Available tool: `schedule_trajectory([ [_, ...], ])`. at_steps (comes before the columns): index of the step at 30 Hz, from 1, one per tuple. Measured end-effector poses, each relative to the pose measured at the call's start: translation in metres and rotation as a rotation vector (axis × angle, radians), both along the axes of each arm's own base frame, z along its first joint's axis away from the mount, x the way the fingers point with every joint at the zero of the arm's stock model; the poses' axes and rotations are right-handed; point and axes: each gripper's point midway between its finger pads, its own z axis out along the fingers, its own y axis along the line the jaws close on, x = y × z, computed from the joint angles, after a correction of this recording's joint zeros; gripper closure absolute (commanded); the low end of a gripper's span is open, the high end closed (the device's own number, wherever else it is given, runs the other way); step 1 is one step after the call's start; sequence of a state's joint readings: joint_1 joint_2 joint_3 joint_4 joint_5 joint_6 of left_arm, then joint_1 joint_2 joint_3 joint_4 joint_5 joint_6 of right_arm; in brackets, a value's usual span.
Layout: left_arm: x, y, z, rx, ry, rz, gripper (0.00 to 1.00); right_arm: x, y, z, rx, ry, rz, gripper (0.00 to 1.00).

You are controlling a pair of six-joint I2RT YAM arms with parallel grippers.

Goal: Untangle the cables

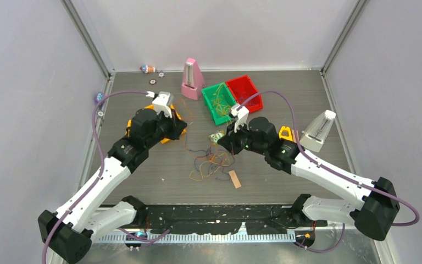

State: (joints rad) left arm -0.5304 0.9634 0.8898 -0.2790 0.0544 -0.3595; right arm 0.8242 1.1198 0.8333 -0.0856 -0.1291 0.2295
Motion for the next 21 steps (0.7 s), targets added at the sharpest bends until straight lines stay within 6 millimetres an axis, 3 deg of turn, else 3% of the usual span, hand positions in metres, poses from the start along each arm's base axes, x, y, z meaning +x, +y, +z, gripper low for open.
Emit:
schedule_trajectory([
  [8,-0.016,-0.019,-0.027,-0.049,0.009,-0.124,1.0,-0.004,0.011,0.043,0.074,-0.055,0.061,0.95],
  [16,-0.023,-0.031,0.011,-0.149,-0.16,-0.209,1.0,-0.003,0.018,0.08,0.132,-0.1,0.086,0.95],
  [21,-0.027,-0.029,0.011,-0.168,-0.23,-0.22,0.98,-0.005,0.02,0.083,0.138,-0.098,0.104,0.95],
])
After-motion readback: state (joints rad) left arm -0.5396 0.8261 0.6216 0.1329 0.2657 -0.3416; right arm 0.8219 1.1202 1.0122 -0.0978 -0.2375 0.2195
